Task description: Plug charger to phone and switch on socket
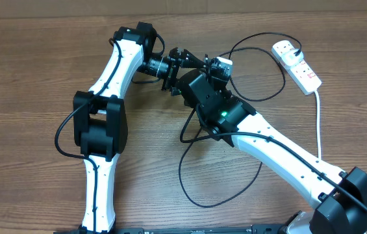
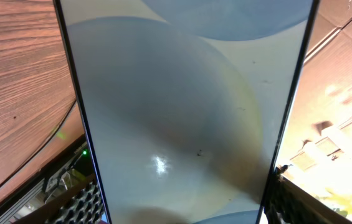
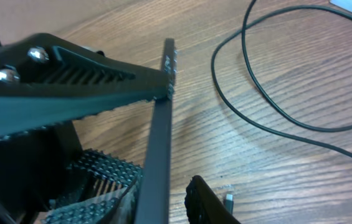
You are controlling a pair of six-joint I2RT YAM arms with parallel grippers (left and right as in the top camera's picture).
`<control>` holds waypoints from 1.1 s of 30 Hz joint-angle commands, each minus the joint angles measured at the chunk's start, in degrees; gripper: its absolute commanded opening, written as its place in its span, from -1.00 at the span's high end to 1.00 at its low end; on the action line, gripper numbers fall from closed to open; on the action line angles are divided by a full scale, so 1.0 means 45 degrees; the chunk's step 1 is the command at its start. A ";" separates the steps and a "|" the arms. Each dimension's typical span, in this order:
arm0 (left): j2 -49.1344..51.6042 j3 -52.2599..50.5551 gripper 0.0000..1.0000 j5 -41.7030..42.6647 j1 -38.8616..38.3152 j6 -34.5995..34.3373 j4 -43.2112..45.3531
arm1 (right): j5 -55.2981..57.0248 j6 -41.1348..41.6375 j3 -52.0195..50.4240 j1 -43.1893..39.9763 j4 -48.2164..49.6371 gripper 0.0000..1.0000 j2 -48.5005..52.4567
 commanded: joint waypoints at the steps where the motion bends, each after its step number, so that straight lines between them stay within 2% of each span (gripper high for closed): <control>1: 0.0005 0.0306 -0.43 0.0355 -0.0102 0.0369 0.0010 | 0.0073 0.0005 0.0350 -0.0058 0.0151 0.62 -0.0078; 12: 0.0005 0.0306 -0.45 0.0359 -0.0102 0.0593 0.0005 | -0.0010 0.0379 0.0350 -0.0058 0.0146 0.71 -0.0078; 20: 0.0005 0.0306 -0.45 0.0359 -0.0102 0.0680 0.0005 | -0.0005 0.0398 0.0350 -0.0058 0.0068 0.92 -0.0078; 25: 0.0005 0.0306 -0.46 0.0359 -0.0102 0.0680 0.0005 | -0.0005 0.0782 0.0350 -0.0058 0.0112 0.93 -0.0078; 33: 0.0005 0.0306 -0.52 0.0364 0.0053 0.0563 0.0374 | 0.0398 0.2866 0.0355 -0.0058 0.0214 0.93 -0.0083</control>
